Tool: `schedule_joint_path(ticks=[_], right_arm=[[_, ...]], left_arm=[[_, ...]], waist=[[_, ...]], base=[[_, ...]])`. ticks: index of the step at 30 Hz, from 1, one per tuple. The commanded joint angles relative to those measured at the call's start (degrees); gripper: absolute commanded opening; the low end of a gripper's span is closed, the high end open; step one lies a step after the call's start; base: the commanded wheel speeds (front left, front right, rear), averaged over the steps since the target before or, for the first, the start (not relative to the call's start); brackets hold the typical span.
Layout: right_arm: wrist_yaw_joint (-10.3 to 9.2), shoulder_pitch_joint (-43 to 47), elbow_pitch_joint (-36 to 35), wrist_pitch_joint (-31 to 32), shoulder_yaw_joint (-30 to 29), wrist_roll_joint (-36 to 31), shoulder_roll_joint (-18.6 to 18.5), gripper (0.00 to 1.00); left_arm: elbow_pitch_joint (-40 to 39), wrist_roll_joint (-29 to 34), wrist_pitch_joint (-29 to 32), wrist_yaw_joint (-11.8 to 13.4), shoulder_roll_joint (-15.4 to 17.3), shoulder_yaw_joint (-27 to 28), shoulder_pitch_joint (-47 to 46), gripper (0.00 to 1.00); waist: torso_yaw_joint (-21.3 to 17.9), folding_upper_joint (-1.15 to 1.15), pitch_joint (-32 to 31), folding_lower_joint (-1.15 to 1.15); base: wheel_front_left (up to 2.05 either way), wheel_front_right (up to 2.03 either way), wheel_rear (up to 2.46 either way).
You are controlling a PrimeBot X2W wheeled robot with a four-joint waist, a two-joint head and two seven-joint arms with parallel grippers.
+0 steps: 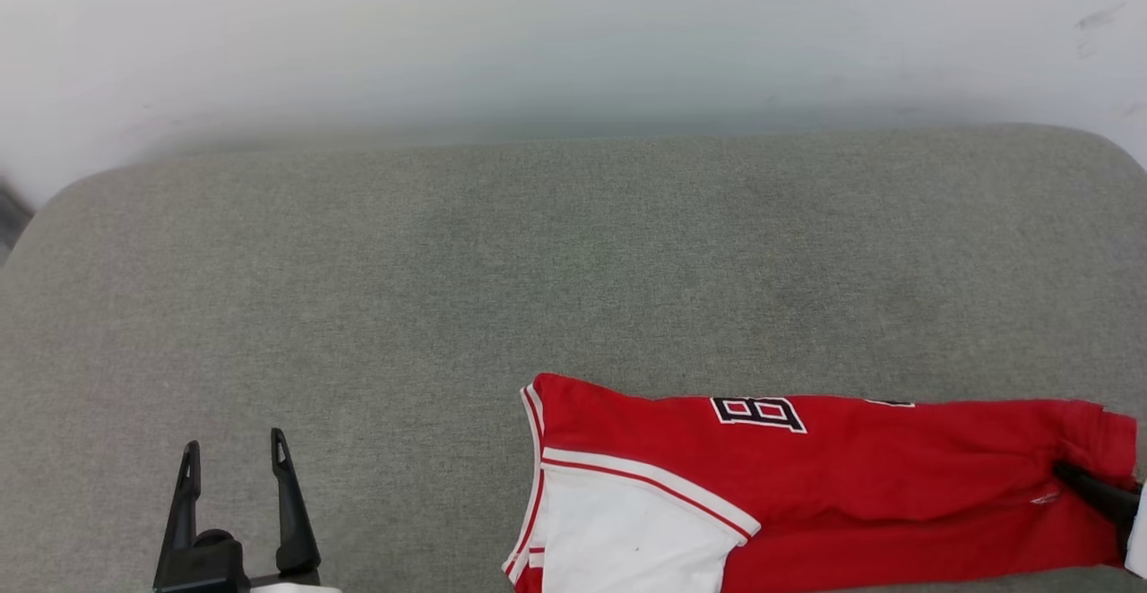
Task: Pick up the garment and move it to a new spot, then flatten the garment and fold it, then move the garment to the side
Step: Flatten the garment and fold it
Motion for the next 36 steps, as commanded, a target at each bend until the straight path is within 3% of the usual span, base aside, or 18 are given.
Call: schedule_joint_path(ticks=[1, 6, 10, 17, 27, 36], right_arm=[[-0.04, 1.07, -2.51, 0.86, 0.10, -0.19, -0.81, 0.00], [-0.04, 1.44, -12.42, 3.74, 0.62, -2.13, -2.03, 0.00], [-0.04, -0.13, -19.60, 6.42, 1.32, -4.61, 0.08, 0.00], [-0.04, -7.38, -25.33, 12.36, 5.04, -13.88, 11.09, 0.00], [-0.04, -18.27, -16.76, 17.75, 14.85, -20.93, 25.21, 0.00], [-0.05, -22.25, -1.99, 14.84, 21.69, -23.81, 32.06, 0.00]], left_arm=[[-0.19, 0.63, -0.13, -0.68, -0.51, 0.31, 0.77, 1.00], [-0.54, 1.44, -0.13, -2.36, -1.65, 0.86, 1.27, 1.00], [-0.78, 1.90, -0.13, -3.25, -2.29, 1.38, 0.92, 1.00], [-1.08, 2.39, -0.13, -5.01, -3.43, 2.22, -1.77, 1.00], [-0.73, 2.80, -0.13, -6.88, -4.45, 2.01, -5.56, 1.00], [0.02, 2.89, -0.13, -7.89, -5.40, 1.78, -8.24, 1.00]], waist=[[0.18, 0.00, -0.23, 0.00], [0.45, 0.00, -0.51, 0.00], [0.62, 0.00, -0.21, 0.00], [0.89, 0.00, 2.65, 0.00], [2.09, 0.00, 6.79, 0.00], [3.19, 0.00, 9.92, 0.00]], base=[[0.00, 0.00, 0.00], [0.00, 0.00, 0.00], [0.00, 0.00, 0.00], [0.00, 0.00, 0.00], [0.00, 0.00, 0.00], [0.00, 0.00, 0.00]])
